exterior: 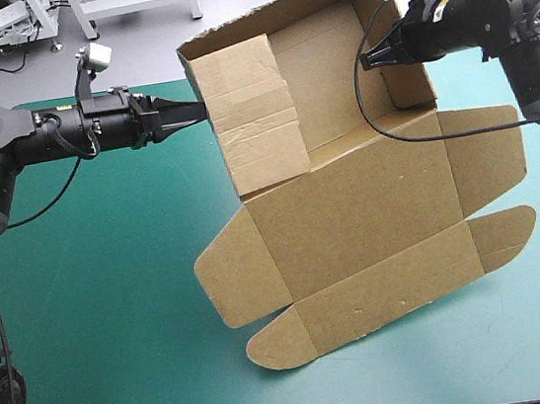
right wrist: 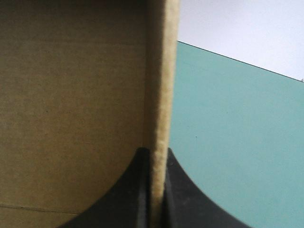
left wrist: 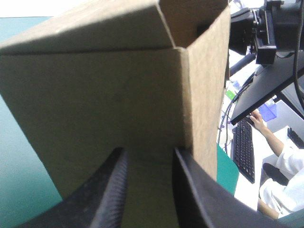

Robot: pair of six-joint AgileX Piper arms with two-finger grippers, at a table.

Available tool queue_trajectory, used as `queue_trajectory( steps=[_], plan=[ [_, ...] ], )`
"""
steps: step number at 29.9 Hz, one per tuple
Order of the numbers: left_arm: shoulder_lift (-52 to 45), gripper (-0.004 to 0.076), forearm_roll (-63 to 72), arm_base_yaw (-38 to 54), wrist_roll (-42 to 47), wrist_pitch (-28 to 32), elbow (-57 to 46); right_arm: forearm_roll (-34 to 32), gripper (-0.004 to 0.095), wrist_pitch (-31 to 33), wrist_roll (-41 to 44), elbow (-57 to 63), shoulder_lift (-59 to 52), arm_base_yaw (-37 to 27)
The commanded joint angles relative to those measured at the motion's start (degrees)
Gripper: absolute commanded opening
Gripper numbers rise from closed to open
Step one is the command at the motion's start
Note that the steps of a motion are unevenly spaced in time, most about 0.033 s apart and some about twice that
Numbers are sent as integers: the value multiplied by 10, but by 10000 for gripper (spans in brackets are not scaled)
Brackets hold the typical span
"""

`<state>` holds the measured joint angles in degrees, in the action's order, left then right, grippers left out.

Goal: Fold the box

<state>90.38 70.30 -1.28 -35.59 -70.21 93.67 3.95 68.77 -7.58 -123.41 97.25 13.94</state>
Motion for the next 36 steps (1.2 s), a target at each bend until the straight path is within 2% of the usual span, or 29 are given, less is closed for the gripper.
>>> queue_trajectory(
  steps=[1, 22, 36],
  plan=[
    [-26, 239, 66, -7, -1, -33, 21, 23, -21, -45, 4, -18, -23, 0],
    [-28, 239, 51, -7, -11, -24, 21, 0, -21, -45, 3, -18, -23, 0],
    [-28, 239, -12, -7, -13, 10, 21, 2, -21, -40, 1, -18, -23, 0]
  ],
)
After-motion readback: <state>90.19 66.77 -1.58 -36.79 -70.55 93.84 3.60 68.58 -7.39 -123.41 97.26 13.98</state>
